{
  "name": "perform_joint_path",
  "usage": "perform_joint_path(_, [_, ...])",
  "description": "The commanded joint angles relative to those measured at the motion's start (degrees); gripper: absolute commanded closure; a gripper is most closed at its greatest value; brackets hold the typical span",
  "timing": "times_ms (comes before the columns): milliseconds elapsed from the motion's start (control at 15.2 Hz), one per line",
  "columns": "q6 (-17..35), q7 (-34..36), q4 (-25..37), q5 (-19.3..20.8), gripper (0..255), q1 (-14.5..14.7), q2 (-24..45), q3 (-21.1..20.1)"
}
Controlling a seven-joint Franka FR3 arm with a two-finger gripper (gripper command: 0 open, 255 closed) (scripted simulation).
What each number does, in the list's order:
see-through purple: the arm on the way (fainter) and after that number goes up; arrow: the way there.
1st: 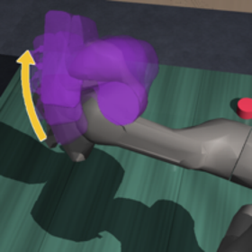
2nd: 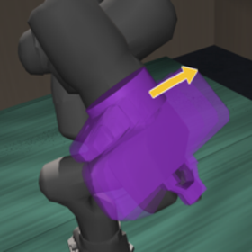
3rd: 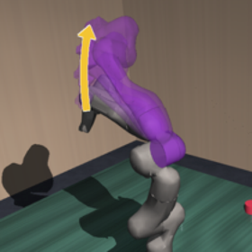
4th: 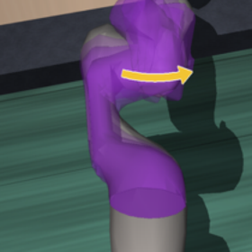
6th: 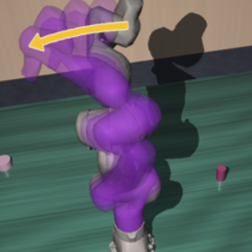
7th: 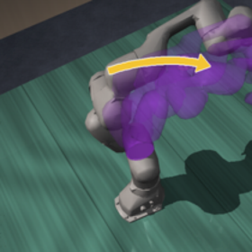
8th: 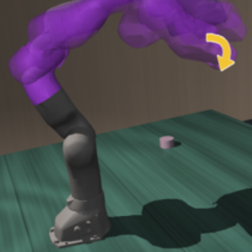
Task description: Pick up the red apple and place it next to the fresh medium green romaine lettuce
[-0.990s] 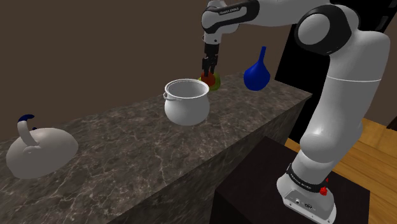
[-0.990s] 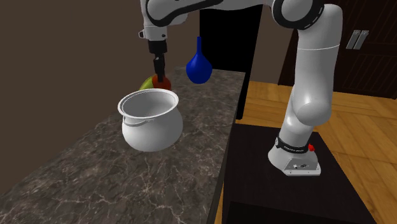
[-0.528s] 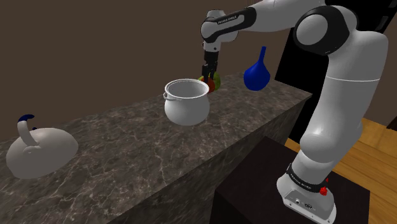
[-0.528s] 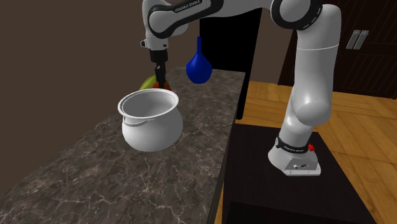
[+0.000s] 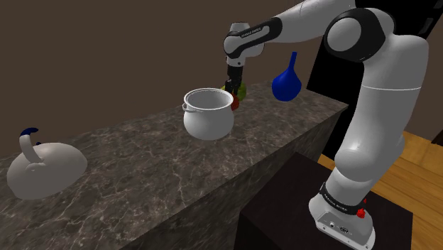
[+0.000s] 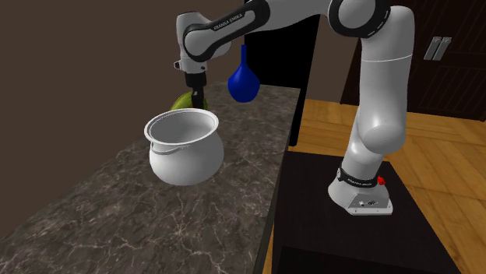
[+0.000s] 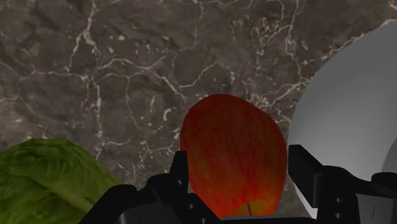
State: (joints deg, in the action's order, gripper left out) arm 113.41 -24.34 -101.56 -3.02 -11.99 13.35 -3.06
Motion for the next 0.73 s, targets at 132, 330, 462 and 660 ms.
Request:
perform_joint_path(132, [2.9, -0.2, -2.1, 0.0, 255, 0.0, 1.0, 0.0])
perform_joint_path(330, [2.9, -0.2, -2.1, 0.0, 255, 0.1, 1.0, 0.0])
perform_joint_path(462, [2.9, -0.2, -2.1, 0.0, 255, 0.1, 1.0, 0.0])
perform_joint_path(660, [2.9, -0.2, -2.1, 0.0, 255, 0.1, 1.0, 0.0])
